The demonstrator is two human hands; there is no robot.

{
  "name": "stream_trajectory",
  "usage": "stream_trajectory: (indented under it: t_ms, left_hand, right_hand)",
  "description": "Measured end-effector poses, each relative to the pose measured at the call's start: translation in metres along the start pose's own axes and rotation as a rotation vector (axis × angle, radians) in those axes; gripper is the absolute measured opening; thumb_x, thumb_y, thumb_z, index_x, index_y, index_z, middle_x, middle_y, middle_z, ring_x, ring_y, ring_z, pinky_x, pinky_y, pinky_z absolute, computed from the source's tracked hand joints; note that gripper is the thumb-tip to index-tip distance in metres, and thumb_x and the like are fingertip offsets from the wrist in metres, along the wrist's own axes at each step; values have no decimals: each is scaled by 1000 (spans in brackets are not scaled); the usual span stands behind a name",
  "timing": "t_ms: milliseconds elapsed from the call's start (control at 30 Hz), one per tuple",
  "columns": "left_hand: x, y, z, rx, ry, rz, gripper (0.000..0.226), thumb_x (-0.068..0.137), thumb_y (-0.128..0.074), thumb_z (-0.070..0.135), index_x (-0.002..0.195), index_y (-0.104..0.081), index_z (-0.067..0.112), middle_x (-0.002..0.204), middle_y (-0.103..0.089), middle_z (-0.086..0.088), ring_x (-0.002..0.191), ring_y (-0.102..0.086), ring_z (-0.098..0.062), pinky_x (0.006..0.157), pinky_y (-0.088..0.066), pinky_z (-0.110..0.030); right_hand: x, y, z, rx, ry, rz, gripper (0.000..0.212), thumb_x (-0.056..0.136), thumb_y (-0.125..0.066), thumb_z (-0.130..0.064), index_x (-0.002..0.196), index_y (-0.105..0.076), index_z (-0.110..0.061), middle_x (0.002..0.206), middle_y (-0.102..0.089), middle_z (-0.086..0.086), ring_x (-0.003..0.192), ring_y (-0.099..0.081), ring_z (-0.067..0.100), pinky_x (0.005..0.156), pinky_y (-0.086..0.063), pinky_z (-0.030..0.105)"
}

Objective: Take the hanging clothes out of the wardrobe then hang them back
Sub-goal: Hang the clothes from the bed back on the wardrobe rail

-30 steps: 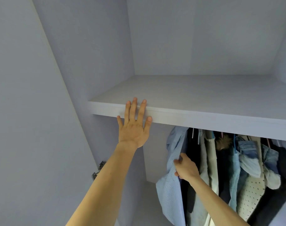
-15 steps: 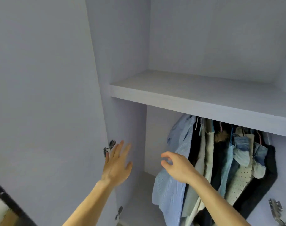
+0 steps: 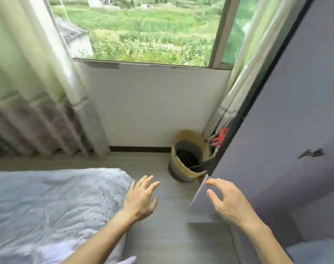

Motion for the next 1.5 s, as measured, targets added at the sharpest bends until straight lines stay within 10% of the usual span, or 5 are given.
stream_trajectory:
  t_ms: [333,733,1067,1200,1500]
  left_hand:
    - [-255,32,-241,-63,770,184,60,96,-36,48,154,-29,34,164,-19,5,152,-13,-19,121,-12,-47]
    - [-485,-45,-269,-314,1457,255,57,101,-39,45,155,-24,35,163,-19,8,151,-11,-13,122,-15,-44]
    - [-541,-152,-302,-508,1589,52,56,99,-41,43,153,-28,33,162,-23,5,150,-16,-16,121,-15,-44]
    - [-553,-189,-365,-600,1546,-32,57,100,-41,43,154,-26,30,162,-21,2,151,-14,-18,121,-16,-46]
    - [-619,-256,-549,-607,1648,22,71,95,-52,43,156,-21,24,163,-19,-9,148,-24,-30,120,-21,-48]
  right_hand:
    - [23,-159,-255,-144,588,-227,40,100,-46,-46,138,-55,-38,143,-52,-18,144,-33,12,117,-29,29]
    - [-26,-313,-392,-264,1069,-639,47,102,-38,-51,147,-42,-39,151,-43,-17,148,-26,15,118,-30,33]
    - [-82,-457,-419,-514,1113,-954,50,102,-35,-48,151,-34,-38,159,-33,-8,150,-20,22,119,-25,36]
    - [-99,-535,-426,-636,1052,-1053,70,90,-12,-60,152,-31,-35,159,-32,-6,148,-22,24,118,-26,37]
    - [-133,-697,-463,-835,971,-1162,63,103,-33,-47,157,-3,-39,167,9,1,153,4,30,123,-13,46]
Point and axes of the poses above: each hand's wrist, its own x-axis towards the middle knuckle, its own y-axis out of the back of the hand, z = x × y, the point moved 9 cm from there along x, towards the middle knuckle
